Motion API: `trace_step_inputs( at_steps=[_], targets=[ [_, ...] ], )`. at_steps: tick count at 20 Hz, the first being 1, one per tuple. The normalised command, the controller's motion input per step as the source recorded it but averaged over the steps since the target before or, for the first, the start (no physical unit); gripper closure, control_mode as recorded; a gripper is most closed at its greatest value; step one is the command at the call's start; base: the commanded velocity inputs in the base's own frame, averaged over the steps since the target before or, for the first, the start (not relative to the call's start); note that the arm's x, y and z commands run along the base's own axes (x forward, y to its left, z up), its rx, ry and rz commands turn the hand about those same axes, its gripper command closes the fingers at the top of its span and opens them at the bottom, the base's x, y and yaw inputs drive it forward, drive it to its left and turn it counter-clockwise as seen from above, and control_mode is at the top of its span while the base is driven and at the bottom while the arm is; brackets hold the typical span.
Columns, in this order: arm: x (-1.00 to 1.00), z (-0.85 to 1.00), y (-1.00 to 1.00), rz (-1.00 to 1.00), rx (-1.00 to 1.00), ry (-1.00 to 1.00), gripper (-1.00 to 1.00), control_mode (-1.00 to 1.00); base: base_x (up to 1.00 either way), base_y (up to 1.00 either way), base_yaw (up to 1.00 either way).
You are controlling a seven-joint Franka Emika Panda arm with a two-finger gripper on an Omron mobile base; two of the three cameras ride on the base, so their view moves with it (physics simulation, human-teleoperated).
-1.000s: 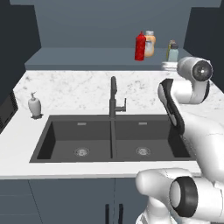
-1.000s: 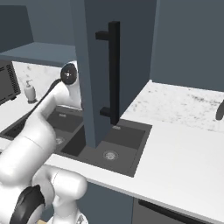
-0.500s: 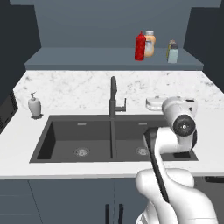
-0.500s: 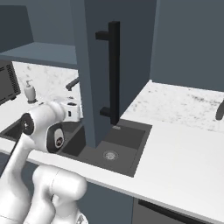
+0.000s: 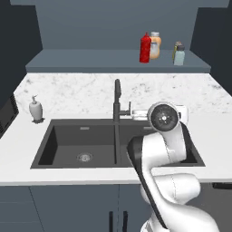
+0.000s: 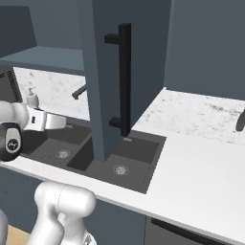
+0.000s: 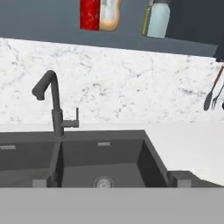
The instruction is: Put the shaker and condiment bottle from the counter next to their counterparts in the cabinet.
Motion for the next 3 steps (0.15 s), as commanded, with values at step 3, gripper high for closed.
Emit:
trace_step_inputs(
  at_steps=[3],
  targets=[
    [-0.17, -0.99, 0.12, 0.0, 0.0, 0.01, -1.0, -1.0, 0.0, 0.0, 0.0]
  ],
)
